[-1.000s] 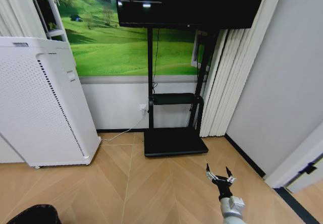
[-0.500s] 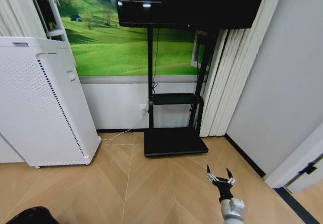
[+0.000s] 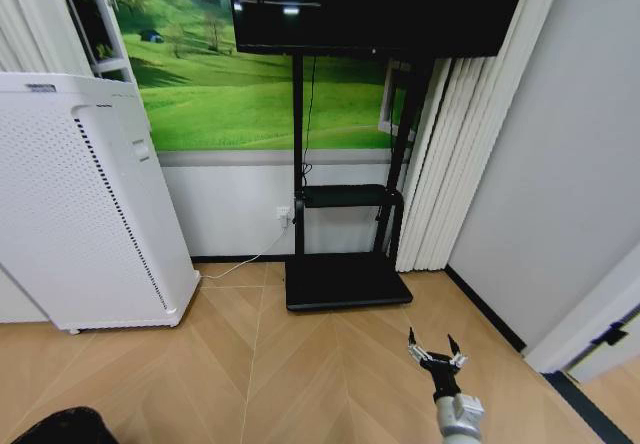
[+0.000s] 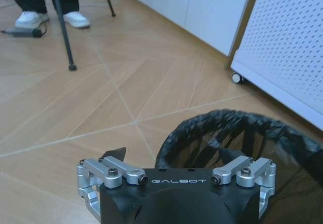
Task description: Pick up the trash bin and place the garbage on the floor into it.
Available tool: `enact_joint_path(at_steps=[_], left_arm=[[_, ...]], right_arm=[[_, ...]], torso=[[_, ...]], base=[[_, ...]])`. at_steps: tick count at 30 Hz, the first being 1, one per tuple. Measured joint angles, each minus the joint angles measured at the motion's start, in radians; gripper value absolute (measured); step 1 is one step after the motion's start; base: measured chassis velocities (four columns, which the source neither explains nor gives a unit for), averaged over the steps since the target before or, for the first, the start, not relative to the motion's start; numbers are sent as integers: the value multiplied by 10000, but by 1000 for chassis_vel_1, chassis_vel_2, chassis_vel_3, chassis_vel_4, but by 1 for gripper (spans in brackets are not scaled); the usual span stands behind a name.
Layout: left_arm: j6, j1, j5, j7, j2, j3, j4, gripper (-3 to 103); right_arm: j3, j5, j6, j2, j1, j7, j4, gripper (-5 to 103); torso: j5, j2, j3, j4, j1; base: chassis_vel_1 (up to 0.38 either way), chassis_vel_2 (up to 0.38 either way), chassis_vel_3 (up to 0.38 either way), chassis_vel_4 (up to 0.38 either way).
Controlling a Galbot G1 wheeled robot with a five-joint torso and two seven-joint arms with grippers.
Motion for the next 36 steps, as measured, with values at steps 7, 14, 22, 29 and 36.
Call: enact_joint_path(at_steps=[7, 14, 22, 29, 36], left_arm=[[113, 381, 633, 230, -131, -334, -1069, 100], [53, 628, 1248, 978, -199, -559, -1903, 100], [-456, 437, 3389, 3401, 79, -86, -3785, 100], [-477, -205, 4415, 4247, 861, 1325, -4479, 100], [-500, -771, 5429, 4190, 995, 3358, -4929, 100]], right_arm=[[43, -431, -160, -45, -26, -149, 118, 100], [56, -638, -286, -119, -93, -384, 429, 100], [191, -784, -468, -210, -1190, -1417, 1723, 100], [-410, -751, -523, -76, -1947, -1497, 2516, 100], [-685, -657, -510, 215, -2263, -1460, 2911, 100]], torso=[[1, 0, 0, 1, 0], [3, 0, 0, 1, 0], [0, 1, 0, 1, 0], [1, 0, 0, -1, 0], [0, 0, 0, 0, 0]], base=[[0, 0, 0, 0], [0, 0, 0, 0], [0, 0, 0, 0], [0, 0, 0, 0], [0, 0, 0, 0]])
